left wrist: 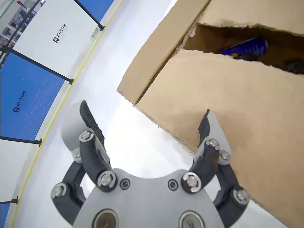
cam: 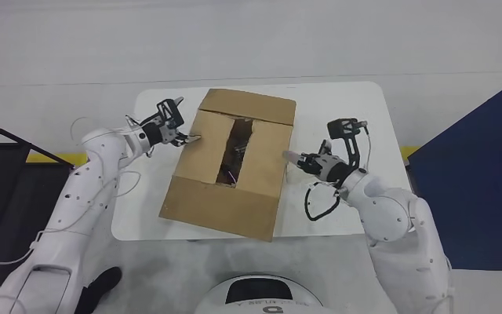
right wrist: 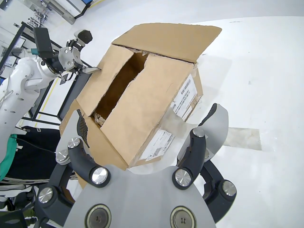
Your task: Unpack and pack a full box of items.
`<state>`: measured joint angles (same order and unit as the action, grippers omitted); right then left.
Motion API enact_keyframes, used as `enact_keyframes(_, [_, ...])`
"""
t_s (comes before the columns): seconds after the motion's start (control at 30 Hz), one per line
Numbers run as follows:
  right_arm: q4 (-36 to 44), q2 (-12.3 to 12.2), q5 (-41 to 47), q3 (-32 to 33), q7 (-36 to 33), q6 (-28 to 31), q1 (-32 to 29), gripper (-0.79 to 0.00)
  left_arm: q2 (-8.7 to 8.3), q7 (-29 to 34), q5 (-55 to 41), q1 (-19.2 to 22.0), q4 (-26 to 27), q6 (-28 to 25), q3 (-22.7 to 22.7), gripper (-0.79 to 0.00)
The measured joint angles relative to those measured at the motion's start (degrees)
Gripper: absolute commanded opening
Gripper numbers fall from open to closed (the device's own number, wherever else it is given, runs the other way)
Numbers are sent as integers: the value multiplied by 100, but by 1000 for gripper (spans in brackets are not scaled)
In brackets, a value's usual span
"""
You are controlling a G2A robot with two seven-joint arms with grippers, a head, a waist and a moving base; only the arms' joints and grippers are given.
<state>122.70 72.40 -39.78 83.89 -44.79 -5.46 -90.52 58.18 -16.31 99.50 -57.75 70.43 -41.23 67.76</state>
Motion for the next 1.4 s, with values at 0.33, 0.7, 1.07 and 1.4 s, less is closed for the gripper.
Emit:
enact_keyframes(0.33, [-3058, 95, 3059, 55, 87, 683, 1952, 0, -5, -333, -640, -53, -70, 165, 255, 0])
enact_keyframes(0.7, [-5633, 359, 2468, -1376, 553, 115, 3840, 0, -352, -449, -465, -1150, 1029, 185, 1650, 0])
enact_keyframes(1.07, [-5990, 315, 4565, -885, -709, 1707, 3851, 0, -366, -252, -616, -1501, 930, 263, 1688, 0])
enact_keyframes(1.4, [-5822, 121, 3889, -1008, -2202, 1946, 3950, 0, -383, -630, -600, -1215, -21, 81, 1616, 0])
